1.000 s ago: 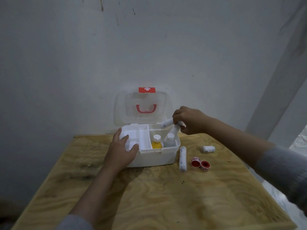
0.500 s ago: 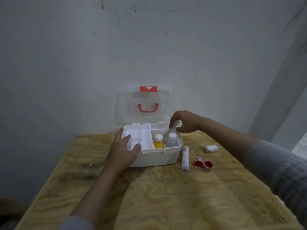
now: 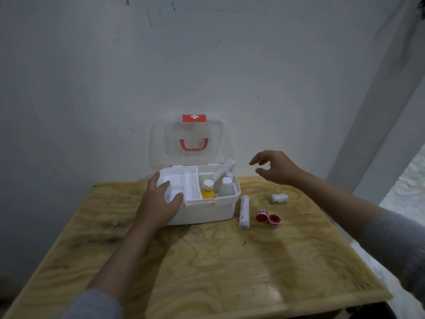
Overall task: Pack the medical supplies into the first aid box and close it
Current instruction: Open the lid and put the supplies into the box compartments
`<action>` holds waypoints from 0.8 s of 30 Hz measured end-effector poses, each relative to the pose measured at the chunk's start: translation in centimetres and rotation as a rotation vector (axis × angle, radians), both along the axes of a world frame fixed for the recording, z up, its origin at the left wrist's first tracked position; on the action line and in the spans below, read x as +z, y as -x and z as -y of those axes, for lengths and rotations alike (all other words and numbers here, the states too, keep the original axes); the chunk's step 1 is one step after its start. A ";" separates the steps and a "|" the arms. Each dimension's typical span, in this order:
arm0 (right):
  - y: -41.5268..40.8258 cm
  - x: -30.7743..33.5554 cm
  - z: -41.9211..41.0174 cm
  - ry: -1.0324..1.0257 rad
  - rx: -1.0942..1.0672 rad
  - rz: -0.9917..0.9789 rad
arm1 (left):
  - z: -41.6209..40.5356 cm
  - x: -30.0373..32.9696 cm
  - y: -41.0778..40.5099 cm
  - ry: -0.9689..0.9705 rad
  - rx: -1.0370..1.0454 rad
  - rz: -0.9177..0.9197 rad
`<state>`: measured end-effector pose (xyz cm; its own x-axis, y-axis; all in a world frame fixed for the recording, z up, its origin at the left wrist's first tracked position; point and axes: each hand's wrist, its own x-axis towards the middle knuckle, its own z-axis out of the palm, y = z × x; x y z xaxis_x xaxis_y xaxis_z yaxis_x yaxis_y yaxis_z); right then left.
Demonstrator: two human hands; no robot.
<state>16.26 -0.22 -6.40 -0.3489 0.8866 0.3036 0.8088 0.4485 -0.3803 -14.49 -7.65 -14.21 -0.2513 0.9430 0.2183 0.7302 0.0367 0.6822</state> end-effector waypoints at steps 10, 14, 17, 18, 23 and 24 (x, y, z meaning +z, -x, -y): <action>4.2 -1.7 -1.1 0.032 -0.109 -0.395 | 0.2 0.2 -0.2 0.003 0.019 -0.004; 6.3 -2.5 -2.4 0.054 -0.158 -0.463 | 0.3 0.2 -0.2 -0.003 0.008 0.009; 6.9 -2.6 -2.7 0.026 -0.169 -0.470 | 0.3 0.2 0.0 -0.011 -0.002 0.014; 7.1 -2.4 -2.7 0.017 -0.157 -0.466 | 0.3 0.1 0.0 -0.016 -0.007 0.016; 7.8 -1.7 -2.6 0.032 -0.078 -0.291 | 0.2 0.0 0.1 -0.028 -0.012 0.023; 7.9 -1.8 -2.7 0.049 -0.075 -0.248 | 0.2 0.0 0.1 -0.027 -0.013 0.021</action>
